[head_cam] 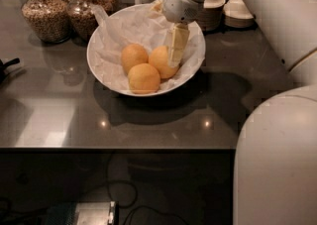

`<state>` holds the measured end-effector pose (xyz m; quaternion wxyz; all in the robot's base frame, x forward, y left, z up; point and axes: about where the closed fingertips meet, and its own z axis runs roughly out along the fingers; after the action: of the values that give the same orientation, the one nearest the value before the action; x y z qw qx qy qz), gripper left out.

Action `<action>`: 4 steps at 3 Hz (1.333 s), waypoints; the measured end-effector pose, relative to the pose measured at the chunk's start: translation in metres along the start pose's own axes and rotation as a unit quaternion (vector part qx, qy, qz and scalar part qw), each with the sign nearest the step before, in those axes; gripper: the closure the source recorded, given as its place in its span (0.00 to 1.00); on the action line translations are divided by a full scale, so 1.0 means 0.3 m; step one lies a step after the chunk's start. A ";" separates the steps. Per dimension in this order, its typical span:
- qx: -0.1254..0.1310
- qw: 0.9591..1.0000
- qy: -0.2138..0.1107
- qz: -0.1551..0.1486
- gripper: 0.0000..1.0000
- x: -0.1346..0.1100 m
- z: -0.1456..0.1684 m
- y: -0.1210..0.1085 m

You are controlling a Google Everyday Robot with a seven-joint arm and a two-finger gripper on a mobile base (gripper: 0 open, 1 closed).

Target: Pick orange from white bowl

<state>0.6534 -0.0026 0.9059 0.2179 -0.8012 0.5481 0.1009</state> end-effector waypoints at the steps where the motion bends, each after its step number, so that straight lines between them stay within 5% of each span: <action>1: 0.000 1.000 0.000 0.000 0.19 0.000 0.000 0.000; 2: 0.000 1.000 0.000 0.000 0.26 0.000 0.000 0.000; 4: -0.001 1.000 -0.002 0.003 0.19 0.001 0.010 -0.002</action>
Offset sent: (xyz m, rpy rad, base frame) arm 0.0000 0.0000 0.0000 0.0000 0.0000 0.0000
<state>0.6542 -0.0014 0.9033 0.2179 -0.7996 0.5499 0.1037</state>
